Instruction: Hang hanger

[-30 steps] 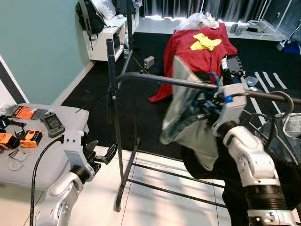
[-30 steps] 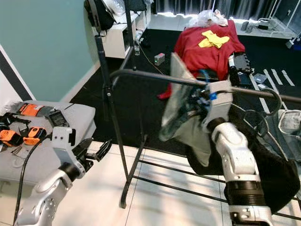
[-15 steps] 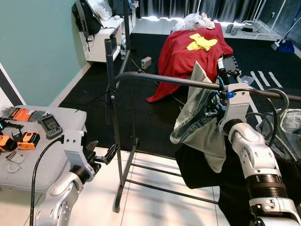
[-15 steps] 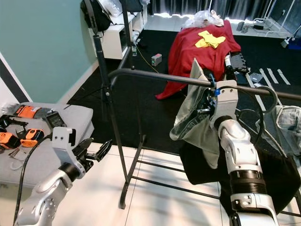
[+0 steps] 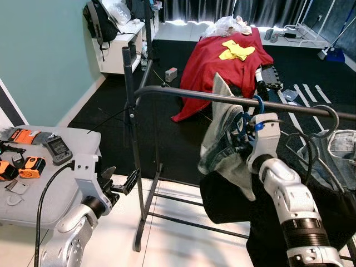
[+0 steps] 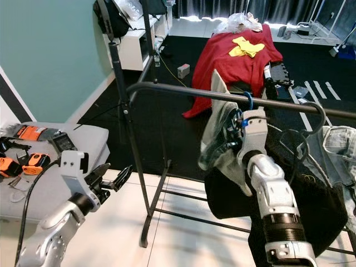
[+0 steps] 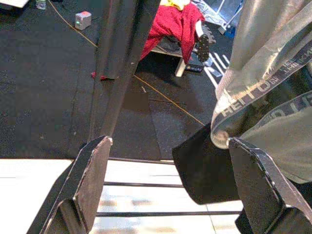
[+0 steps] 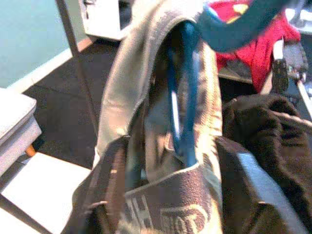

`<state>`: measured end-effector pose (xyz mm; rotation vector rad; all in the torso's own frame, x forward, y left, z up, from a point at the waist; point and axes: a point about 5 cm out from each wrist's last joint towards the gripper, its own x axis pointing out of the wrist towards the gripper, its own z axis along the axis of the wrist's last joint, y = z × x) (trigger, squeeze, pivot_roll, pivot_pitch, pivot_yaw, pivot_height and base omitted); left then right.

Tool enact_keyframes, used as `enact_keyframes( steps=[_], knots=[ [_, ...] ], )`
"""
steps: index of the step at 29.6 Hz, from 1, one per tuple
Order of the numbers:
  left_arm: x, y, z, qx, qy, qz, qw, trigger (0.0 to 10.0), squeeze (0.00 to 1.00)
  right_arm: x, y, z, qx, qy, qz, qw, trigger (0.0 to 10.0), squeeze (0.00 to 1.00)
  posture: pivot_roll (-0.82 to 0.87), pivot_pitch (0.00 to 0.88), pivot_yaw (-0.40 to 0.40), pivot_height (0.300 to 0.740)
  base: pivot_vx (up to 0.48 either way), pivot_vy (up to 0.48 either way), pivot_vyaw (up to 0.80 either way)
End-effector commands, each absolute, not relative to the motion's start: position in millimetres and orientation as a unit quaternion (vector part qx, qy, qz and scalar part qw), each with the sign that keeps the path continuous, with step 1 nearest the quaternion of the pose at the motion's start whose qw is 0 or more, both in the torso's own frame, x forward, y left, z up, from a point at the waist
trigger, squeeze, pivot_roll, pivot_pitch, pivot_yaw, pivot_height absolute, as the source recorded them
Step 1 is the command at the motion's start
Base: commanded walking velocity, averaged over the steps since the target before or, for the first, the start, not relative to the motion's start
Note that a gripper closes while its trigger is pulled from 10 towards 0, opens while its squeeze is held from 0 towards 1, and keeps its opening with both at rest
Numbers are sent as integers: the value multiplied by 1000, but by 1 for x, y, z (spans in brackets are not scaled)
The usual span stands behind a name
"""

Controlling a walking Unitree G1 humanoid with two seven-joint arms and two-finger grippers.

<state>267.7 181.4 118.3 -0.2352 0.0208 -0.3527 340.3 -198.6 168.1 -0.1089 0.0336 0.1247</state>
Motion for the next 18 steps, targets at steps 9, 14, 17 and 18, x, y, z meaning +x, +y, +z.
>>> enact_keyframes(
  steps=[9, 14, 17, 18],
  knots=[
    [263, 182, 121, -128, -3, -187, 974, 10000, 0, 318, -182, 155, -104, -32, 59, 992, 10000, 1000, -107, 76, 0, 740, 0, 0, 0],
    [262, 182, 121, -130, -4, -187, 974, 10000, 0, 316, -183, 154, -119, -40, 52, 991, 10000, 1000, -108, 74, 1, 740, 0, 0, 0],
    [261, 182, 121, -134, -5, -186, 974, 10000, 0, 316, -187, 153, -133, -43, 42, 989, 10000, 314, -109, 73, 0, 740, 0, 0, 0],
    [261, 182, 121, -134, -5, -186, 974, 10000, 0, 316, -187, 153, -133, -43, 42, 989, 10000, 314, -109, 73, 0, 740, 0, 0, 0]
  ],
)
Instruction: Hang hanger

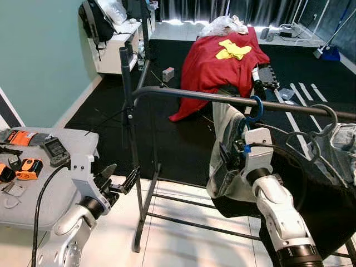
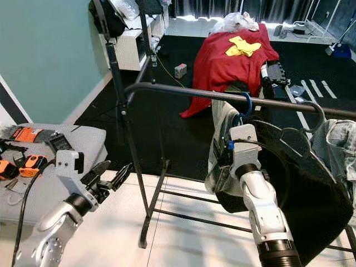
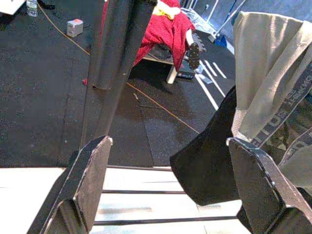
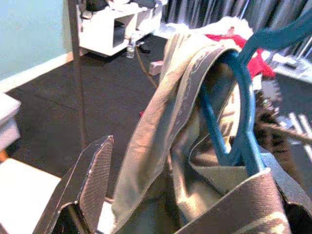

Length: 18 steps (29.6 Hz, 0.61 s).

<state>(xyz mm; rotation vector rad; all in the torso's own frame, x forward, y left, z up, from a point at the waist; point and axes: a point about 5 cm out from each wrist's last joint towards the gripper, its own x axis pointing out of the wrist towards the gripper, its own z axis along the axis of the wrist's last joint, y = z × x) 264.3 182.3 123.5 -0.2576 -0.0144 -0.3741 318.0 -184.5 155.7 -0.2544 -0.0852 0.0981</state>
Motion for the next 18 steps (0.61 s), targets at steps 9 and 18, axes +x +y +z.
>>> enact_keyframes(
  steps=[9, 18],
  knots=[
    [258, 182, 121, -134, -7, -187, 973, 10000, 0, 316, -212, 154, -187, -65, -29, 980, 10000, 0, -103, 70, 0, 740, -369, 0, 0],
    [257, 182, 122, -130, -10, -194, 972, 10000, 0, 310, -208, 165, -226, -127, -22, 965, 10000, 0, -101, 75, 3, 740, -315, 0, 0]
  ],
)
